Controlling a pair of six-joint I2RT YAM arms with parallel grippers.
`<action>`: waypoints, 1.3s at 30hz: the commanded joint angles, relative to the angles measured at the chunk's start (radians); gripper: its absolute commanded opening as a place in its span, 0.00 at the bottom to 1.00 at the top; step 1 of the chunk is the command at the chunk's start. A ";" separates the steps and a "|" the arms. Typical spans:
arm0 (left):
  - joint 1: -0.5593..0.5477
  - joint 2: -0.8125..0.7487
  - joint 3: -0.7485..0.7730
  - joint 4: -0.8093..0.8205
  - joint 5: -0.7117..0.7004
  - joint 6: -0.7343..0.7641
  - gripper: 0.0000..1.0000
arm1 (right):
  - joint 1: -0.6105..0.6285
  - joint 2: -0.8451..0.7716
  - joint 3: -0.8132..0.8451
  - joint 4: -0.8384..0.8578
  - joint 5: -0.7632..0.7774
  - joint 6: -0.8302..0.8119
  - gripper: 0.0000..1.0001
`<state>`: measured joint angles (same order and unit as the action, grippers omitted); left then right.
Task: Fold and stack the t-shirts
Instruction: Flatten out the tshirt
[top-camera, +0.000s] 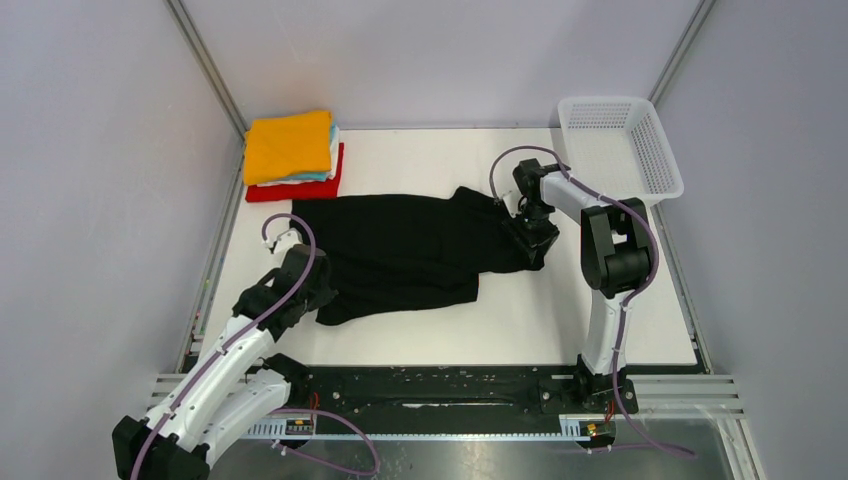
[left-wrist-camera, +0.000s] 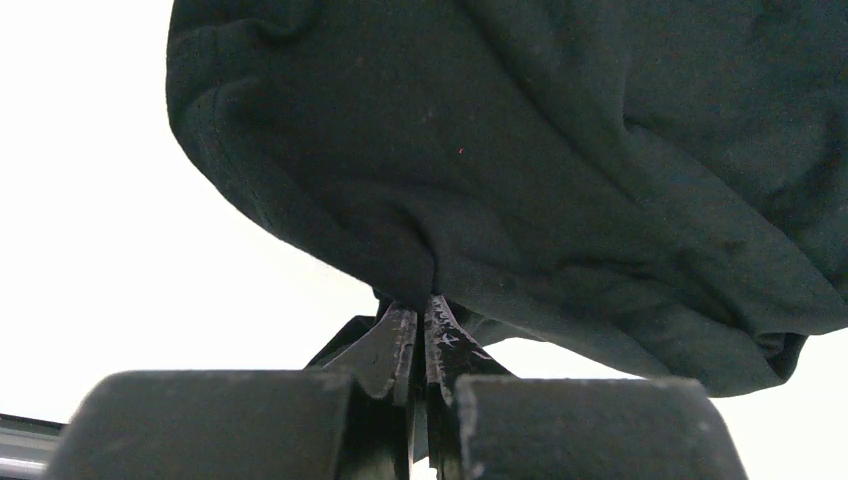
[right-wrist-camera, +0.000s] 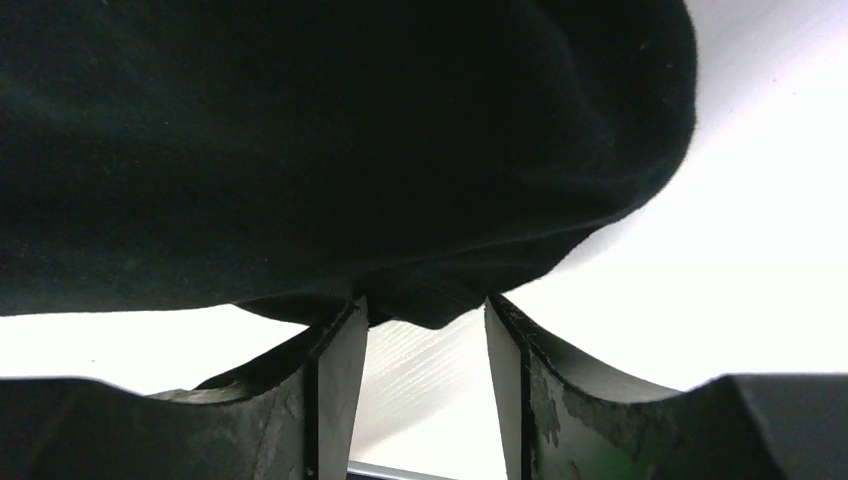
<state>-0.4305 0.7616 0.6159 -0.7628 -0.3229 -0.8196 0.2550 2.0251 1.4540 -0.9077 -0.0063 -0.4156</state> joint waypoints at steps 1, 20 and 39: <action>0.006 -0.019 0.017 0.024 -0.007 -0.007 0.00 | 0.009 -0.026 0.002 -0.011 0.041 -0.004 0.52; 0.006 -0.085 0.059 -0.005 -0.027 0.005 0.00 | 0.022 -0.285 -0.322 0.492 0.175 0.135 0.00; 0.006 -0.076 0.139 0.043 -0.012 0.029 0.00 | 0.100 -0.741 -0.681 1.213 0.237 0.517 0.00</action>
<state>-0.4305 0.7002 0.6502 -0.7692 -0.3237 -0.8181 0.3298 1.4120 0.8619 -0.0608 0.1898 0.1055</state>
